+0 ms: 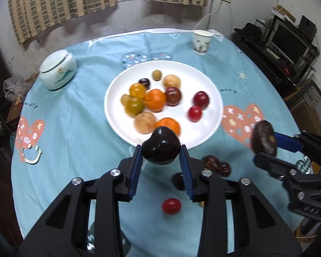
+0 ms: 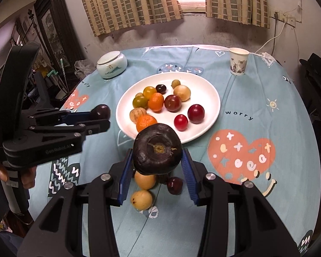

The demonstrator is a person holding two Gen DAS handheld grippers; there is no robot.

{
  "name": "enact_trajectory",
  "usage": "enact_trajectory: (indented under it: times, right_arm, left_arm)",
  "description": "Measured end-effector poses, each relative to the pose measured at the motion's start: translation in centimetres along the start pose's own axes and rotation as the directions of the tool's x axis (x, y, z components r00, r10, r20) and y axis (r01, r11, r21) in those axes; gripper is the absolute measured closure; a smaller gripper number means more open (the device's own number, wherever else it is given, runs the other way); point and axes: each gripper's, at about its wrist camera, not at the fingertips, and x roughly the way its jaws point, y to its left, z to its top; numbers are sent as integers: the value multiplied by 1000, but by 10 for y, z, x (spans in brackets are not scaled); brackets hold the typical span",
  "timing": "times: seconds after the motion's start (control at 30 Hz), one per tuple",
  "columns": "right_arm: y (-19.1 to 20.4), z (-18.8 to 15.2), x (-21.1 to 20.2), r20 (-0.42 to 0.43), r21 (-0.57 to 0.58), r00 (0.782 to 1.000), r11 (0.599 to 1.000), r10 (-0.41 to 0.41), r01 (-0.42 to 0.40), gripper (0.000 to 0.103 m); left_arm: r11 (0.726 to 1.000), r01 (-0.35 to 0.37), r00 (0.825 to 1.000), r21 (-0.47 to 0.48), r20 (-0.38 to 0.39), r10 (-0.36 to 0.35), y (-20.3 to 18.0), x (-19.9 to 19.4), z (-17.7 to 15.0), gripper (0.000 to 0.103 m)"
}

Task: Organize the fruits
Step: 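Carry both held plums over the white plate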

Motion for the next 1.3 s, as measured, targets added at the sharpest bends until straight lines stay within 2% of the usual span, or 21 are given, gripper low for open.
enact_trajectory:
  times: [0.17, 0.37, 0.5, 0.77, 0.87, 1.0, 1.13, 1.3]
  right_arm:
    - [-14, -32, 0, -59, 23, 998, 999, -21, 23, 58]
    - [-27, -84, 10, -184, 75, 982, 996, -31, 46, 58]
    - [-18, -97, 15, -221, 54, 975, 998, -13, 25, 58]
    - [-2, -94, 17, -214, 21, 977, 1000, 19, -15, 58]
    - [3, -83, 23, -208, 16, 977, 999, 36, -33, 58]
    - [12, -31, 27, -107, -56, 994, 998, 30, -36, 58]
    - [4, 27, 40, -3, -83, 1000, 997, -7, 7, 58]
    - [-22, 74, 79, -3, -33, 999, 999, -42, 42, 58]
  left_arm:
    - [996, -42, 999, -72, -18, 41, 46, -1, -31, 68]
    - [982, -103, 988, -158, -134, 82, 92, 2, -92, 68]
    - [984, -79, 986, -162, -159, 53, 86, 5, -106, 68]
    - [995, -23, 992, -97, -123, 11, 54, 4, -90, 68]
    - [998, 2, 993, -65, -115, -9, 42, 8, -72, 67]
    - [998, 38, 997, -43, -73, -41, 28, 15, -30, 67]
    - [998, 53, 998, -28, -27, -54, 15, 29, 20, 67]
    - [998, 45, 997, -40, -53, -47, 7, 68, 59, 67]
